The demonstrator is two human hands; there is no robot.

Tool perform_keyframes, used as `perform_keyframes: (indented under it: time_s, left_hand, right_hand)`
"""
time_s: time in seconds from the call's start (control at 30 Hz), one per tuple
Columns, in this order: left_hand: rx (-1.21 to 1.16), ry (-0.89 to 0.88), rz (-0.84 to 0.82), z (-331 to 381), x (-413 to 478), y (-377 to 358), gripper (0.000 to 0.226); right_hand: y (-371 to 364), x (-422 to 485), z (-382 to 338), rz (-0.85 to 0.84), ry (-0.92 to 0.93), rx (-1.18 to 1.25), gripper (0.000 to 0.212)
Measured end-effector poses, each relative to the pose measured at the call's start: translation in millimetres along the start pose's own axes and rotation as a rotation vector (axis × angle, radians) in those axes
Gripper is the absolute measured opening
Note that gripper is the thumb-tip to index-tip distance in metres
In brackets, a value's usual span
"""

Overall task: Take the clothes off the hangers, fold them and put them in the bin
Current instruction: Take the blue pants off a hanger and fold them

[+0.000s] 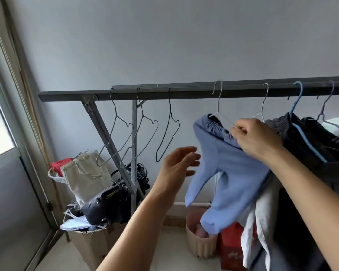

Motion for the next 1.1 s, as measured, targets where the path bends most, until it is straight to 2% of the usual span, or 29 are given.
perform_keyframes:
  time_s: [0.27,0.37,0.43,0.47,0.57,0.63,0.7,0.8,0.97,1.03,1.1]
  left_hand:
    - [0.476,-0.185,-0.053,-13,39,3,0.056]
    - [0.611,-0.25,-0.071,-16,38,17,0.038]
    - [0.573,-0.318,-0.05,-14,32,27,0.017]
    - [0.572,-0.335,-0.045,-14,30,32,0.013]
    - [0.587,-0.358,-0.041,-11,23,41,0.018]
    - [0.562,-0.381,0.029,-4,19,45,0.023]
    - [0.525,-0.415,0.128,5,17,48,0.019]
    - [0.554,-0.502,0.149,18,8,48,0.012]
    - [0.721,-0.461,0.019,23,-5,46,0.012]
    - [0.763,-0.45,0.041,26,-8,58,0.012]
    - [0.795,-0.428,0.115,27,-12,75,0.013]
  right_hand:
    - [-3,-32,22,-0.297,0.172,0.102,0.017]
    - [-1,-37,27,-0.34,0.181,0.186,0.032]
    - [-1,-40,32,-0.359,0.184,0.229,0.025]
    - [-2,-42,34,-0.365,0.188,0.244,0.018]
    - [-11,-47,36,-0.399,0.206,0.29,0.021]
    - [-16,-52,32,-0.443,0.219,0.327,0.014]
    - [-19,-55,28,-0.512,0.222,0.388,0.022]
    - [-21,-59,15,-0.626,0.274,0.345,0.016]
    - [-21,-68,-5,-0.539,0.324,0.43,0.018]
    - [-24,-69,-6,-0.5,0.337,0.396,0.017]
    - [-25,-67,-2,-0.414,0.349,0.341,0.036]
Point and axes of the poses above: each hand's wrist, its own x-axis towards the middle knuckle, its own y-axis out of the back of the hand, z = x × y, the point moved 3 cm from there along x, towards the middle knuckle, and after that the axes turned 11 degrees about -y, right-handed, at the moved point
